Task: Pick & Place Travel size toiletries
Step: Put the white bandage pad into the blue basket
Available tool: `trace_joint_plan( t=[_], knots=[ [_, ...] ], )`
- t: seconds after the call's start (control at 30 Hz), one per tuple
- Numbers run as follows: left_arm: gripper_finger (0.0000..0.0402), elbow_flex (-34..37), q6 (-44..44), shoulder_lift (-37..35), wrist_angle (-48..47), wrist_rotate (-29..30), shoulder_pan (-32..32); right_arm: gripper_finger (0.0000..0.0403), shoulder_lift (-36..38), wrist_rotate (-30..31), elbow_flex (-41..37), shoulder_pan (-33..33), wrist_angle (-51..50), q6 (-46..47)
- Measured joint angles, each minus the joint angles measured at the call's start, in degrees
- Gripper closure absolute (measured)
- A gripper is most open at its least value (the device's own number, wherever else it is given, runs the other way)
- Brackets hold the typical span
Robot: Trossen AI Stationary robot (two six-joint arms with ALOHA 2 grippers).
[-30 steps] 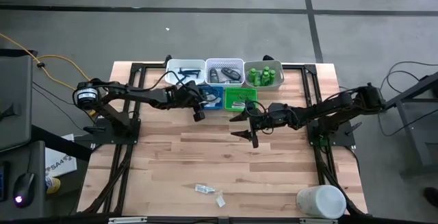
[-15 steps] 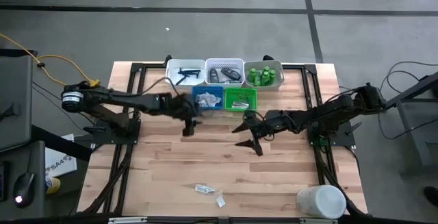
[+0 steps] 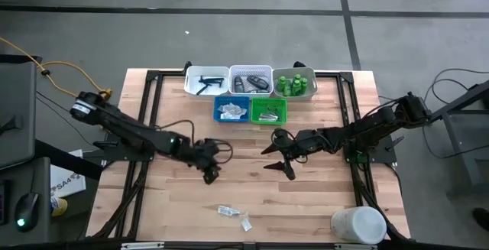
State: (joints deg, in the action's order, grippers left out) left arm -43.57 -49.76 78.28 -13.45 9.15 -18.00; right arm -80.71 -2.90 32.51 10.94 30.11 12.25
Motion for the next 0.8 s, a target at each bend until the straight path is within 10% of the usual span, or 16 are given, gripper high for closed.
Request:
trace_joint_plan(
  t=[0.43,0.8],
  knots=[
    [0.0266,-3.2,-26.5,2.9,-0.7,6.1,-11.2,0.0147,0.0,-0.2,0.0,0.3,-4.7,4.8],
    [0.0266,-30.0,-33.2,22.1,-22.9,5.5,-13.9,0.0147,0.0,1.9,0.0,6.8,-8.7,10.1]
  ],
)
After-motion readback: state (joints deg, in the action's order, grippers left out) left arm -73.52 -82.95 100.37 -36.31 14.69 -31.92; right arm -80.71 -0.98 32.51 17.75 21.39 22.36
